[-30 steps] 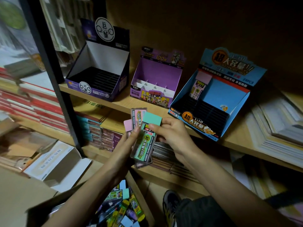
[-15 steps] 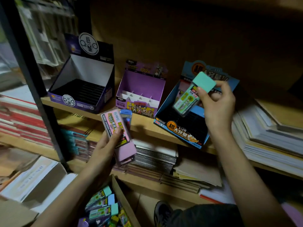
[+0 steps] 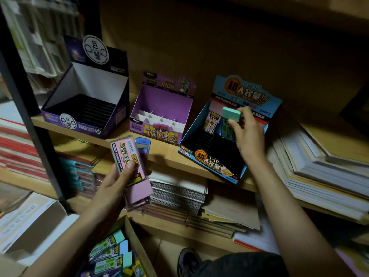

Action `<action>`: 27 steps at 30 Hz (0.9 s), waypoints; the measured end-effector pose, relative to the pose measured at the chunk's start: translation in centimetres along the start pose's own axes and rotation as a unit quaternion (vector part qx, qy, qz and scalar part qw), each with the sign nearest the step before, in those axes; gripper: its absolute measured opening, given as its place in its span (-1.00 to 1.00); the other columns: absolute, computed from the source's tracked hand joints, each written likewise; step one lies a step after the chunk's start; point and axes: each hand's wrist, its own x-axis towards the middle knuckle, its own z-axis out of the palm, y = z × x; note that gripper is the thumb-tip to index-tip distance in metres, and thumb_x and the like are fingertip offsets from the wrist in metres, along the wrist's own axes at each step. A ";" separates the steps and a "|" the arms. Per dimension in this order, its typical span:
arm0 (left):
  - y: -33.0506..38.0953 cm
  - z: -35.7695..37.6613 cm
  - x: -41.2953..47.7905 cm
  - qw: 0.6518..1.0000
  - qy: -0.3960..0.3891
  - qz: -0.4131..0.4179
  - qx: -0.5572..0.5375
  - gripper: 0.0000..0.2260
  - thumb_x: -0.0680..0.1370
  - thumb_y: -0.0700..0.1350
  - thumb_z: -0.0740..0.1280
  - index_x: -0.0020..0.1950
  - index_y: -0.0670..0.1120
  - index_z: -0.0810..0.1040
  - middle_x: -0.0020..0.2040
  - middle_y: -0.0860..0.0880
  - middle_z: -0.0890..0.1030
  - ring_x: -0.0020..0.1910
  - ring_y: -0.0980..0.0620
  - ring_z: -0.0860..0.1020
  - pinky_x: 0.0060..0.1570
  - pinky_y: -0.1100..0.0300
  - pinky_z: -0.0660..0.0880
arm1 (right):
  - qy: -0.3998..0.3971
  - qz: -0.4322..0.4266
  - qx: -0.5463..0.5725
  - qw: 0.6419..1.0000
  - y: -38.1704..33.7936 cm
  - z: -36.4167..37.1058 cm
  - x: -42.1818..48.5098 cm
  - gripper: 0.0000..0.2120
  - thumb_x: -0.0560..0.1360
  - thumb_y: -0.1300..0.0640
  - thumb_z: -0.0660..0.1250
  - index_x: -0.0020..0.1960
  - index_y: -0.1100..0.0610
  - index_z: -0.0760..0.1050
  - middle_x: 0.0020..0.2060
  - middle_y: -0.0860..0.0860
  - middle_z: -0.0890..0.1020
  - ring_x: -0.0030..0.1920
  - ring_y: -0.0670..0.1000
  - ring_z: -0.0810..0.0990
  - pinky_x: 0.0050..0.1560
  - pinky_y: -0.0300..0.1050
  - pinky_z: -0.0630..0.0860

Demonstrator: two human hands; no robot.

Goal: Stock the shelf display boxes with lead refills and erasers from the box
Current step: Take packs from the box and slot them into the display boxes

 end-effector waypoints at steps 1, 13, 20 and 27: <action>-0.1 0.1 0.0 1.000 0.000 -0.002 0.003 -0.71 0.45 0.10 0.25 0.14 0.11 0.55 -0.13 0.02 0.69 -0.21 0.07 0.64 -0.18 0.02 0.58 | -0.011 0.007 0.012 1.000 0.0 -0.1 0.2 -0.79 0.52 0.15 0.33 0.13 0.11 0.41 -0.10 -0.02 0.57 -0.11 -0.03 0.56 -0.20 -0.15 0.49; -0.3 0.4 -0.1 1.000 0.004 -0.005 0.013 -0.54 0.45 0.06 0.27 0.30 -0.11 0.42 0.12 -0.15 0.60 0.08 -0.09 0.61 0.01 -0.01 0.53 | -0.044 0.059 0.086 0.994 0.5 -0.7 1.3 -0.82 0.50 0.20 0.35 0.06 0.10 0.41 -0.12 -0.07 0.55 -0.14 -0.14 0.55 -0.22 -0.33 0.48; -1.3 -0.4 0.5 1.000 0.002 -0.018 0.018 -0.60 0.50 0.08 0.30 0.28 -0.06 0.46 0.15 -0.14 0.61 0.11 -0.11 0.61 0.12 -0.12 0.52 | -0.055 0.078 0.110 0.989 0.0 -0.5 1.3 -0.83 0.51 0.22 0.34 0.05 0.11 0.39 -0.06 0.02 0.58 -0.09 -0.04 0.58 -0.14 -0.17 0.55; -1.5 -0.6 0.4 1.000 -0.002 -0.007 0.030 -0.60 0.47 0.10 0.30 0.25 -0.04 0.48 0.11 -0.10 0.64 0.06 -0.05 0.64 0.01 0.01 0.58 | -0.073 0.154 0.066 0.983 0.5 -0.4 2.5 -0.67 0.53 0.19 0.32 0.27 0.17 0.37 -0.03 0.02 0.53 0.00 0.02 0.54 -0.08 -0.15 0.44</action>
